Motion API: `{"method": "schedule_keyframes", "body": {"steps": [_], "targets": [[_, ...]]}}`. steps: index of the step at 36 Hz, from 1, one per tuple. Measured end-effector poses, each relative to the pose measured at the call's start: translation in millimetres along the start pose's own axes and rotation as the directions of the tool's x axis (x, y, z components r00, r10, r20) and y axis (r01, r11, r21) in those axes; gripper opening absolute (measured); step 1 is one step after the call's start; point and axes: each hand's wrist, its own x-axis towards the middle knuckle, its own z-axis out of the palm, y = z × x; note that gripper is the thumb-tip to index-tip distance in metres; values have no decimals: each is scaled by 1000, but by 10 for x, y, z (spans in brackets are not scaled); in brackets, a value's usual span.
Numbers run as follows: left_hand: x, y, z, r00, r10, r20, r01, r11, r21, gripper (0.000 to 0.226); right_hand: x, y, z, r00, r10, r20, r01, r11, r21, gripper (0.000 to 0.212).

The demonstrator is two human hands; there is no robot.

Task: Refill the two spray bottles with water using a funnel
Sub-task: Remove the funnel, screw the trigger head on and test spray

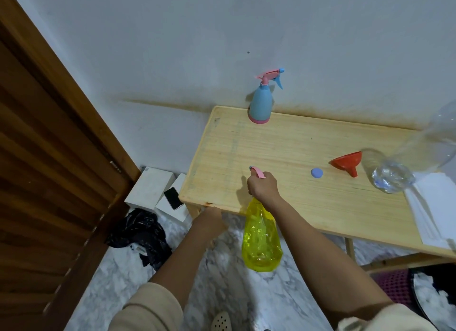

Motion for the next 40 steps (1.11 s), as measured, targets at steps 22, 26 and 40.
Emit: {"method": "schedule_keyframes", "body": {"steps": [22,26,40], "targets": [[-36,-62,-53,1000,9,17,-8,1000,-29,31,-34,0,63,1000,-3,1,3,998,-64,48],[-42,54,-169,996,69,57,-70,997,16,20,-22,-50,42,999,-52,-6,52,997,-61,47],[-79,1177,-800,825,564,36,-516,777,-361,67,99,-753,-547,807,-473,-353,478,875,-78,21]]}}
